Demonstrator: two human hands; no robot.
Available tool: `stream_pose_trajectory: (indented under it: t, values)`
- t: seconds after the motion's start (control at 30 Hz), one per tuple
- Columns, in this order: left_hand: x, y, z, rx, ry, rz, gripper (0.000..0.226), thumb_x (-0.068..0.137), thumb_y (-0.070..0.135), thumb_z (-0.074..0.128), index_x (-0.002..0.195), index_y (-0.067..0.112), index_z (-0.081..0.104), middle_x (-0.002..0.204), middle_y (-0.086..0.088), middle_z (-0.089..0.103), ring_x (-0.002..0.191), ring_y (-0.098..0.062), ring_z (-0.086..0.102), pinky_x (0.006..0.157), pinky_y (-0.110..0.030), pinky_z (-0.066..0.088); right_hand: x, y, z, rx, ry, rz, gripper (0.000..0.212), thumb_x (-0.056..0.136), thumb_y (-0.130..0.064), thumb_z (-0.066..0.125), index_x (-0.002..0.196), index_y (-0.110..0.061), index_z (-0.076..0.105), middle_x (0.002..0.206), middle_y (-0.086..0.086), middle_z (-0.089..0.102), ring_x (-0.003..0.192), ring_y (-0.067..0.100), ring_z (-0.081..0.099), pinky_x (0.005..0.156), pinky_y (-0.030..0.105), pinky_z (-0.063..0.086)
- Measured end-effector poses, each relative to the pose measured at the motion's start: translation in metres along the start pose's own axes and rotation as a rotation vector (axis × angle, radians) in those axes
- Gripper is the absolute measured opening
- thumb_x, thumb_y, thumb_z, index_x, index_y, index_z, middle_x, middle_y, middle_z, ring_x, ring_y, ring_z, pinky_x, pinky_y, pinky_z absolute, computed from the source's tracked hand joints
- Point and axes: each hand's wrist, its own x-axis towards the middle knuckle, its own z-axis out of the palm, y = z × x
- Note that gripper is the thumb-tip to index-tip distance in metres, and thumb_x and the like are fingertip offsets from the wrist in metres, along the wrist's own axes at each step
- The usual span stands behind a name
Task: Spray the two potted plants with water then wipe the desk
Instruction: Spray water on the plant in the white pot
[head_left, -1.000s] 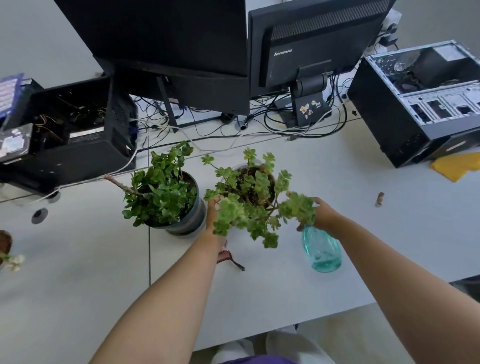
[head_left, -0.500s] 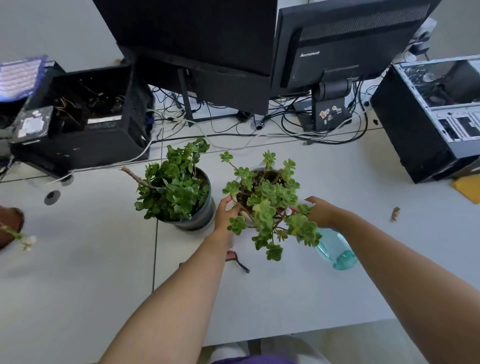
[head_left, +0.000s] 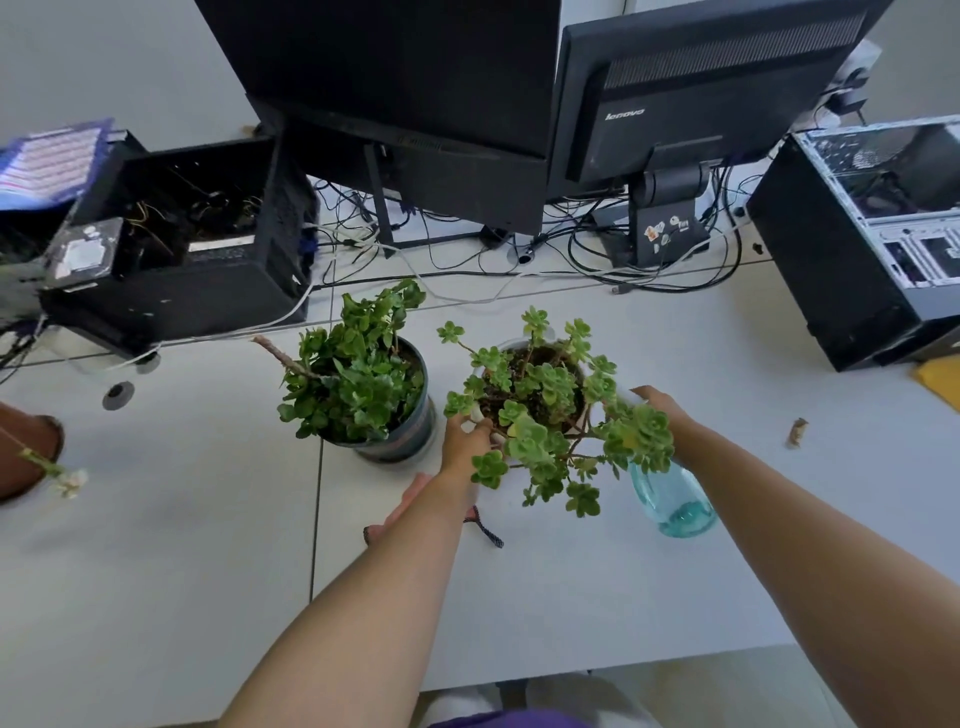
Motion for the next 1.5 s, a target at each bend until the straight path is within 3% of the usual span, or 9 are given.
stream_pose_trajectory:
  t: [0.17, 0.3, 0.4, 0.7, 0.83, 1.03, 1.2, 1.37, 1.5]
  values:
    - [-0.005, -0.011, 0.011, -0.127, 0.030, -0.098, 0.024, 0.099, 0.010, 0.047, 0.123, 0.010, 0.048, 0.093, -0.015, 0.066, 0.060, -0.021, 0.063, 0.053, -0.028, 0.053, -0.035, 0.007, -0.002, 0.143, -0.203, 0.024, 0.021, 0.100, 0.000, 0.047, 0.086, -0.008, 0.060, 0.078, 0.007, 0.059, 0.056, 0.014, 0.064, 0.054, 0.026, 0.058]
    - [-0.008, -0.016, 0.024, -0.209, 0.035, -0.106, 0.019, 0.099, 0.007, 0.045, 0.117, 0.011, 0.049, 0.072, -0.009, 0.070, 0.049, -0.018, 0.064, 0.053, -0.030, 0.055, -0.046, 0.025, -0.001, 0.205, -0.093, 0.028, 0.004, 0.097, -0.008, 0.055, 0.097, -0.004, 0.056, 0.077, 0.011, 0.060, 0.058, 0.020, 0.066, 0.066, 0.030, 0.055]
    - [-0.014, -0.016, 0.035, -0.300, 0.016, -0.108, 0.012, 0.099, 0.006, 0.049, 0.110, 0.006, 0.053, 0.087, -0.015, 0.068, 0.056, -0.018, 0.066, 0.047, -0.026, 0.056, -0.051, 0.040, 0.001, 0.227, -0.050, 0.071, 0.008, 0.096, -0.012, 0.058, 0.097, -0.006, 0.054, 0.086, 0.016, 0.065, 0.072, 0.038, 0.069, 0.059, 0.030, 0.052]
    - [-0.017, -0.021, 0.045, -0.339, -0.046, -0.123, 0.012, 0.100, 0.003, 0.045, 0.090, 0.009, 0.050, 0.078, -0.013, 0.065, 0.065, -0.020, 0.064, 0.062, -0.029, 0.059, -0.092, 0.034, -0.040, 0.205, -0.019, 0.053, 0.024, 0.093, -0.015, 0.061, 0.105, 0.005, 0.067, 0.092, 0.019, 0.071, 0.063, 0.028, 0.062, 0.067, 0.044, 0.062]
    - [-0.016, -0.022, 0.044, -0.319, -0.067, -0.123, 0.018, 0.097, 0.006, 0.051, 0.113, 0.001, 0.057, 0.088, -0.017, 0.069, 0.070, -0.024, 0.069, 0.068, -0.034, 0.063, -0.124, -0.003, -0.072, 0.052, -0.061, -0.040, 0.014, 0.091, -0.008, 0.058, 0.094, 0.002, 0.068, 0.095, 0.018, 0.072, 0.068, 0.030, 0.067, 0.063, 0.028, 0.054]
    - [-0.016, -0.023, 0.040, -0.278, -0.114, -0.127, 0.007, 0.101, 0.008, 0.046, 0.099, 0.005, 0.053, 0.081, -0.014, 0.067, 0.072, -0.025, 0.067, 0.075, -0.036, 0.058, -0.122, -0.052, -0.067, -0.176, -0.081, -0.030, 0.017, 0.086, -0.002, 0.060, 0.096, -0.005, 0.046, 0.091, 0.014, 0.070, 0.062, 0.026, 0.071, 0.063, 0.030, 0.048]
    - [-0.013, -0.023, 0.037, -0.259, -0.126, -0.152, 0.007, 0.100, 0.008, 0.048, 0.104, 0.006, 0.053, 0.081, -0.012, 0.067, 0.072, -0.024, 0.067, 0.073, -0.035, 0.058, -0.103, -0.071, -0.052, -0.303, -0.141, -0.012, 0.020, 0.089, -0.001, 0.046, 0.075, 0.003, 0.060, 0.078, 0.013, 0.070, 0.053, 0.020, 0.069, 0.059, 0.026, 0.051]
    - [-0.011, -0.023, 0.034, -0.257, -0.147, -0.147, 0.013, 0.099, 0.007, 0.049, 0.088, 0.010, 0.055, 0.080, -0.010, 0.066, 0.072, -0.021, 0.066, 0.074, -0.033, 0.057, -0.105, -0.081, -0.042, -0.386, -0.096, -0.066, 0.027, 0.097, -0.005, 0.039, 0.099, -0.001, 0.066, 0.120, 0.023, 0.065, 0.100, 0.033, 0.065, 0.096, 0.042, 0.049]
    - [-0.008, -0.027, 0.033, -0.260, -0.145, -0.137, 0.017, 0.100, 0.007, 0.048, 0.085, 0.010, 0.057, 0.081, -0.011, 0.068, 0.073, -0.021, 0.068, 0.075, -0.032, 0.058, -0.102, -0.079, -0.034, -0.429, -0.017, -0.082, 0.042, 0.101, -0.020, 0.038, 0.136, 0.000, 0.051, 0.123, 0.023, 0.061, 0.092, 0.026, 0.057, 0.090, 0.040, 0.051]
